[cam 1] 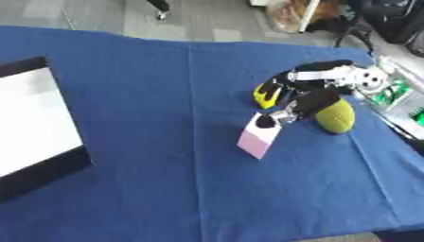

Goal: Pick up the objects with one hand, pass them to the other hand, and then place them into the box on the other side of the table.

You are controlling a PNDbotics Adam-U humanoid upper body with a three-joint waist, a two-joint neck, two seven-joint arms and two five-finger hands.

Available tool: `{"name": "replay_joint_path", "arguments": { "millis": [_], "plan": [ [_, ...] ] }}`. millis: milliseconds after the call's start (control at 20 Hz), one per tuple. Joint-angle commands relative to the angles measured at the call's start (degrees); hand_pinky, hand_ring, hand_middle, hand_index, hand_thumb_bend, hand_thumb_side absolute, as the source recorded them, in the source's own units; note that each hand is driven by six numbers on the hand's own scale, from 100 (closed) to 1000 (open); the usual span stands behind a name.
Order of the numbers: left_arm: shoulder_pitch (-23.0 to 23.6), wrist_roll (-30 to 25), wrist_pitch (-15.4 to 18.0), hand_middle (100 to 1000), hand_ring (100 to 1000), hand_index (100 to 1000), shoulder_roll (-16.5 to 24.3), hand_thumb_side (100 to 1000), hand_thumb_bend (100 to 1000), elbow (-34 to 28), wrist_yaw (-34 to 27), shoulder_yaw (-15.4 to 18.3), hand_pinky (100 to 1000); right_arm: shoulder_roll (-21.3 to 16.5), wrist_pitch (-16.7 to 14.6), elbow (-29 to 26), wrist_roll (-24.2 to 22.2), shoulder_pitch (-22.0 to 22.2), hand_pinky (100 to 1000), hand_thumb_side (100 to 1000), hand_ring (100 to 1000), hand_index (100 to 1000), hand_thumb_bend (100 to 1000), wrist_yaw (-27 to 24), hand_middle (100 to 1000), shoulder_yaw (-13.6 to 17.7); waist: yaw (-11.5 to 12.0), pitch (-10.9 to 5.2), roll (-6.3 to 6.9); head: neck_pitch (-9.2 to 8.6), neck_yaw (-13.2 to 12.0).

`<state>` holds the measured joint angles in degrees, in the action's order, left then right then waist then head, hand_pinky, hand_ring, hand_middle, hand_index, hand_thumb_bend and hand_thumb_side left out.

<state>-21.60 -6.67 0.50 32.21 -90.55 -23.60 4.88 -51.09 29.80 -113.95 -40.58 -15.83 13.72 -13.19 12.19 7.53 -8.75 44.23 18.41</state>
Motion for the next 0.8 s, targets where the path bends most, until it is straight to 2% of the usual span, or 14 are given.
{"name": "replay_joint_path", "arguments": {
  "millis": [50, 450, 800],
  "plan": [
    [-0.8, -0.02, -0.09, 721, 915, 722, 1.19, 815, 149, -0.86, 0.39, 0.39, 1000, -0.82, 2.56, 0.2, -2.06, -0.21, 818, 656, 824, 930, 591, 1.17, 829, 0.44, 0.1, 0.26, -0.38, -0.12, 0.38],
    [-1.01, -0.16, -0.26, 721, 913, 722, 1.07, 816, 150, -0.88, 0.53, 0.3, 1000, -0.19, 2.41, 1.47, -1.95, -0.02, 822, 660, 824, 930, 602, 3.16, 831, -0.06, 0.37, 0.66, -0.54, -0.12, 0.42],
    [-1.0, -0.2, -0.33, 721, 912, 721, 1.04, 819, 149, -0.91, 0.59, 0.31, 1000, 0.74, 0.27, 5.55, -2.0, 0.21, 825, 661, 824, 929, 612, 4.82, 831, 0.21, 0.64, 0.86, -0.55, -0.12, 0.56]
  ]
}}
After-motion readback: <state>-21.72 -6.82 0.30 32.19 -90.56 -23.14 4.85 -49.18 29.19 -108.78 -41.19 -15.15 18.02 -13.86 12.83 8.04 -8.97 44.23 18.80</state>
